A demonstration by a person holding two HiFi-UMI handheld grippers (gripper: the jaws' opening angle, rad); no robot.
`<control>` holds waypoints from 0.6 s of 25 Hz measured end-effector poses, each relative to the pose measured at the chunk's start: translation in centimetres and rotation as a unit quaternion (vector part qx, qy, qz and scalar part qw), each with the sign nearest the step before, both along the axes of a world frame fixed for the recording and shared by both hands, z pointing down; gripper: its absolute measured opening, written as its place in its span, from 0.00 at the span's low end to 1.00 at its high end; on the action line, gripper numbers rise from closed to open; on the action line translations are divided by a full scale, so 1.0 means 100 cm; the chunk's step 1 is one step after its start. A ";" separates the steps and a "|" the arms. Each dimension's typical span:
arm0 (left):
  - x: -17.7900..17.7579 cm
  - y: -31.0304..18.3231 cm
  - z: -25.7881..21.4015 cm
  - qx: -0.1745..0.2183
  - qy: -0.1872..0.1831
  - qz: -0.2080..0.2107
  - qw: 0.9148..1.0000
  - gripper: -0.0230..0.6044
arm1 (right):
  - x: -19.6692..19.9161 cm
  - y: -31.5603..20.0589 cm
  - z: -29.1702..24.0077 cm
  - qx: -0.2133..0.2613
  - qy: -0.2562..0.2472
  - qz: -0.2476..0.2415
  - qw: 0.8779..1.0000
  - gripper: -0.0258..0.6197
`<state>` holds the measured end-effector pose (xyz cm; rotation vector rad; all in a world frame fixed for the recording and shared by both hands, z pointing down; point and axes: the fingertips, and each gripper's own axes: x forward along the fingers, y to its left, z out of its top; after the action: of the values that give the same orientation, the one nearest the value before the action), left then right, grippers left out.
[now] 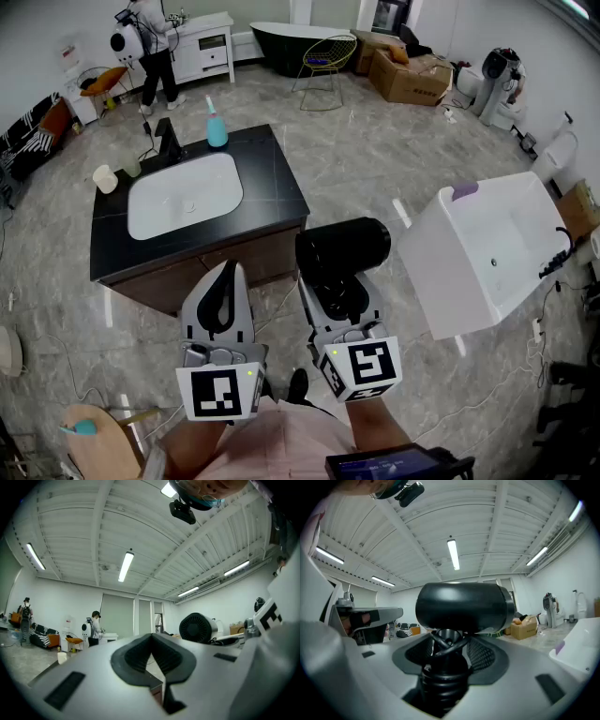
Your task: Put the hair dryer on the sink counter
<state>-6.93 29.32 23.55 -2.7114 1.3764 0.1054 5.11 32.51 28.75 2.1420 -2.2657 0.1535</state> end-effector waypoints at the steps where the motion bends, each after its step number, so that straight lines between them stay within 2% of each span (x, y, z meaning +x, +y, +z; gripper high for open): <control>1: 0.002 0.000 0.000 0.001 0.000 0.000 1.000 0.05 | 0.002 0.001 0.001 -0.001 -0.001 0.002 1.000 0.41; 15: 0.032 0.001 0.003 0.006 -0.012 -0.012 1.000 0.05 | 0.040 0.000 0.004 0.005 -0.016 -0.002 1.000 0.41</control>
<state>-3.70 29.38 23.88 -2.6756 1.3973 0.0783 9.15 32.49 29.15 2.1556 -2.2928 0.1791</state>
